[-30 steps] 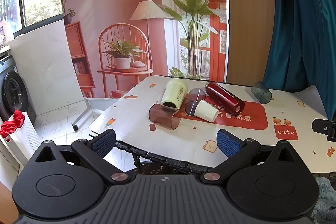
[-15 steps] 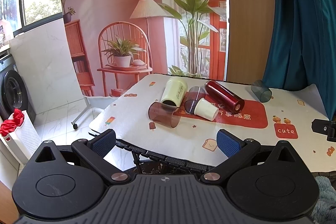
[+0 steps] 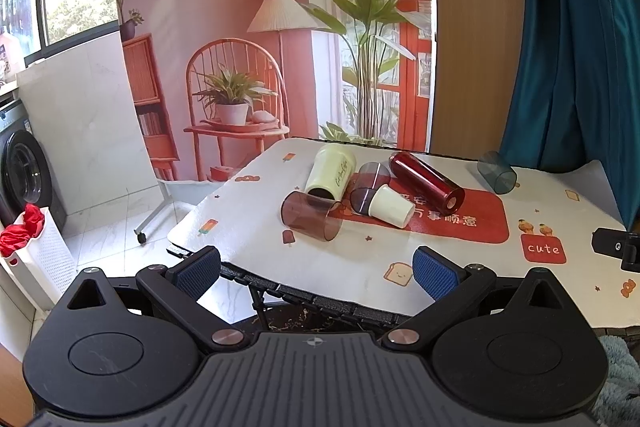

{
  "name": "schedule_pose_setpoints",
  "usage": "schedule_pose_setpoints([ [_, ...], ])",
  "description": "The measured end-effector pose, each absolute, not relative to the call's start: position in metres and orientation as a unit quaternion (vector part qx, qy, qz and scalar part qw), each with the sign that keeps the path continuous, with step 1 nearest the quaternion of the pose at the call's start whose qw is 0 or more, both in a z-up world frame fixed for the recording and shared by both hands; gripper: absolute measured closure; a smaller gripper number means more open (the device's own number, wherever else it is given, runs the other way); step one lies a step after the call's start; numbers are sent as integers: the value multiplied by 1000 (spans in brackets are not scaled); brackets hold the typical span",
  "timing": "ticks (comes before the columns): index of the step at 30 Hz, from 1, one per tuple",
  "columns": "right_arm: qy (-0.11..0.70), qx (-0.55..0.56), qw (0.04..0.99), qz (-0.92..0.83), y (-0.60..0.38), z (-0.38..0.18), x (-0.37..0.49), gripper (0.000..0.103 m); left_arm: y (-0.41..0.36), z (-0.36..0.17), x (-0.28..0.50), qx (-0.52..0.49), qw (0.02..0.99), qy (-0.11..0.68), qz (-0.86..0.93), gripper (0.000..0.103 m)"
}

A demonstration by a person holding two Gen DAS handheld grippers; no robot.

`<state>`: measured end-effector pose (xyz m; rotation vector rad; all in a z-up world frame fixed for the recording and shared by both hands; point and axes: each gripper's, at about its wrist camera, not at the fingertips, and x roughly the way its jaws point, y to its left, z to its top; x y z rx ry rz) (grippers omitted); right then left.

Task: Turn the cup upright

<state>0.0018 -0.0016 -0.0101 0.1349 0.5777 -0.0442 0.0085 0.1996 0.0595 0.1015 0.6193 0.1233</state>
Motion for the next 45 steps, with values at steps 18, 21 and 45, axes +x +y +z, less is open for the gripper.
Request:
schedule_pose_setpoints([
  [18,264,66,962,-19,-11,-13,47,0,226,45,70,42,941,325,80,0],
  [21,264,68,962,-11,-10,-17,63,0,239,35,95,44,935,339,99,0],
  [45,360,84,929,3,-6,-104,140,0,319,-50,281,-14,901,405,156,28],
])
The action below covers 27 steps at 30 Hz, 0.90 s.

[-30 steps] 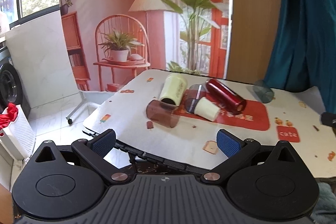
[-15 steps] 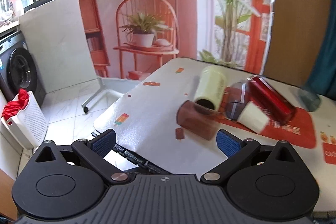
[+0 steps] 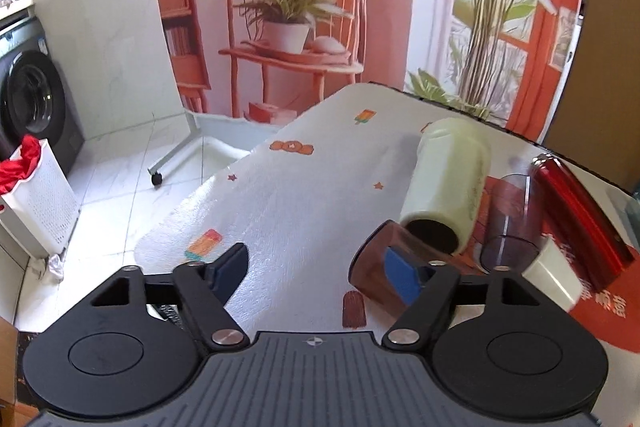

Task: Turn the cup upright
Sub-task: 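Move the left tool toward the lying translucent brown cup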

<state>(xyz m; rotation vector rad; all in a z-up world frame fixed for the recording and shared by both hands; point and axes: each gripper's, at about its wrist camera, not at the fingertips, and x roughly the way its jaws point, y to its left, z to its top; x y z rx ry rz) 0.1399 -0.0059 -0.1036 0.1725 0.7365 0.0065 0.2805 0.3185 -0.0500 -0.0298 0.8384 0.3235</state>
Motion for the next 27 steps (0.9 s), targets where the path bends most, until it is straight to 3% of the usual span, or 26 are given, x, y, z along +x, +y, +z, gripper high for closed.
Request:
schedule_pose_setpoints([
  [15,391,83,916,10,-4,-121,162,0,336,-99,304,84,883,414,206,33],
  [27,406,66,911,10,5,-123,169,0,360,-113,329,-6,894,415,169,34],
])
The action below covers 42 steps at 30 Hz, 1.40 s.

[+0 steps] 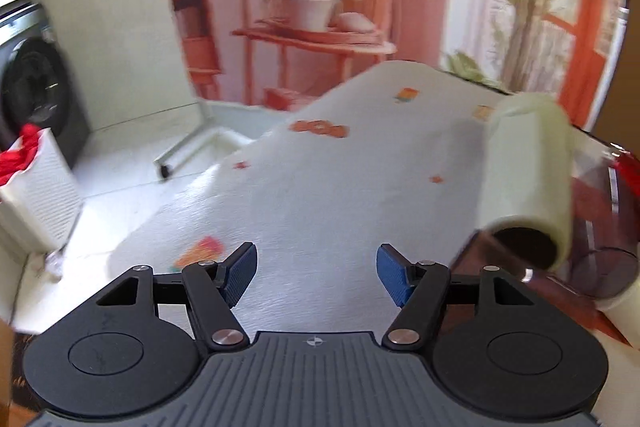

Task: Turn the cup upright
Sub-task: 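Move the left tool toward the lying translucent brown cup, then grasp the brown cup with the left tool and tip it upright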

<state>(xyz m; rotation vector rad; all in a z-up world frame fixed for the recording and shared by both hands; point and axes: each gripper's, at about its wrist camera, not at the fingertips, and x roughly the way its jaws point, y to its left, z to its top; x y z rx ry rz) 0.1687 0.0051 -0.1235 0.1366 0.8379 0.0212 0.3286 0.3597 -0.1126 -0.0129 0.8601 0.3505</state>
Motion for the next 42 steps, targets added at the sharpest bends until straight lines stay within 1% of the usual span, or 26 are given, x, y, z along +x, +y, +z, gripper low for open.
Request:
schedule_pose_setpoints([
  [4,407,68,911,10,5,-124,169,0,356,-116,323,-18,899,418,129,36],
  [11,409,69,910,18,8,-125,168,0,349,-122,311,-21,895,439,78,36],
  [17,407,78,910,17,3,-124,165,0,324,-123,295,2,892,451,21,36],
  [22,404,83,911,17,1,-123,162,0,299,-119,277,59,891,450,-26,36],
  [25,403,87,911,16,-2,-123,162,0,288,-106,265,101,895,433,-38,35],
  [28,403,90,911,15,-2,-124,162,0,283,-93,260,116,897,420,-76,35],
  [33,407,89,909,15,0,-126,163,0,271,-87,273,143,897,403,-110,33],
  [36,407,85,909,13,1,-126,162,0,264,-96,296,144,890,412,-129,33],
  [38,405,83,911,10,1,-124,161,0,259,-103,309,135,884,423,-146,30],
  [40,403,84,911,4,-2,-123,161,0,254,-110,319,127,876,434,-166,30],
  [42,403,87,911,-2,-5,-123,161,0,251,-116,320,124,874,432,-187,27],
])
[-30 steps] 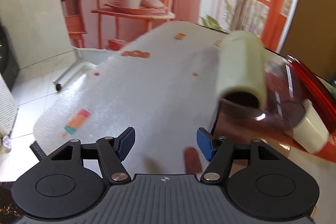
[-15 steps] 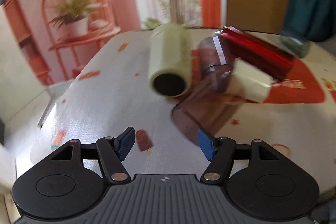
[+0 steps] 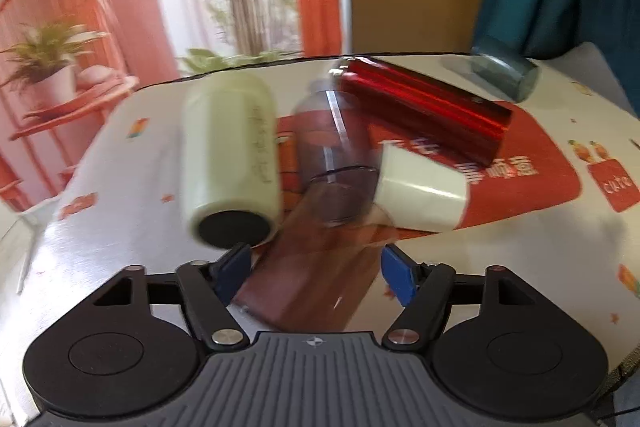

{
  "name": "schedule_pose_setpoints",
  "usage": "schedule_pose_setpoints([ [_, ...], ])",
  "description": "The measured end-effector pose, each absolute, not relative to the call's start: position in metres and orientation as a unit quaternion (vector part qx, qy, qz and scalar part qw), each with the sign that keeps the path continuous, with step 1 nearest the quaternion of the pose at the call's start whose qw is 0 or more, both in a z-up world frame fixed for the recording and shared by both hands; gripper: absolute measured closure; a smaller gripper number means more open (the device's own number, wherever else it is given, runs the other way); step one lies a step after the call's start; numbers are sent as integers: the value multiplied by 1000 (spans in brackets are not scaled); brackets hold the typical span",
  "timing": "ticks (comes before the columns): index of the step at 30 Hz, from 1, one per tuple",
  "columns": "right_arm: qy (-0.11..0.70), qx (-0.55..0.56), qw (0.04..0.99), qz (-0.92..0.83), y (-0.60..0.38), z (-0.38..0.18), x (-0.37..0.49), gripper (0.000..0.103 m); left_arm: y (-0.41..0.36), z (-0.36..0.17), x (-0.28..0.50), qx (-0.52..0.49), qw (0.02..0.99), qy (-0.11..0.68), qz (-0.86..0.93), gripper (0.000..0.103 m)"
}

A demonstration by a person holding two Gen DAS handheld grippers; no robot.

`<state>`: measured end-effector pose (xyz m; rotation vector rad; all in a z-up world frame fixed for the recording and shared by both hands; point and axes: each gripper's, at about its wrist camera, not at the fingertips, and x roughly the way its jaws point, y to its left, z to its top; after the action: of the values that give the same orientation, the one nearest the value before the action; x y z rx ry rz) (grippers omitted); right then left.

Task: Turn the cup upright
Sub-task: 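Grasp the brown cup with the left tool and tip it upright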

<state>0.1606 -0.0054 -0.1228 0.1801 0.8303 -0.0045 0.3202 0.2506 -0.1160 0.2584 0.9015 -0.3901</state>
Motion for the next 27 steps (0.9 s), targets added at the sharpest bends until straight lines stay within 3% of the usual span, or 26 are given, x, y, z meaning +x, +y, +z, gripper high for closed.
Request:
schedule_pose_setpoints([
  [6,404,90,910,-2,-7,-124,162,0,246,-123,319,137,871,436,-178,26],
  [11,403,88,911,6,-4,-123,160,0,237,-131,321,206,852,450,-174,27],
  [27,382,121,916,-16,-26,-121,149,0,213,-116,276,137,834,491,-211,33],
])
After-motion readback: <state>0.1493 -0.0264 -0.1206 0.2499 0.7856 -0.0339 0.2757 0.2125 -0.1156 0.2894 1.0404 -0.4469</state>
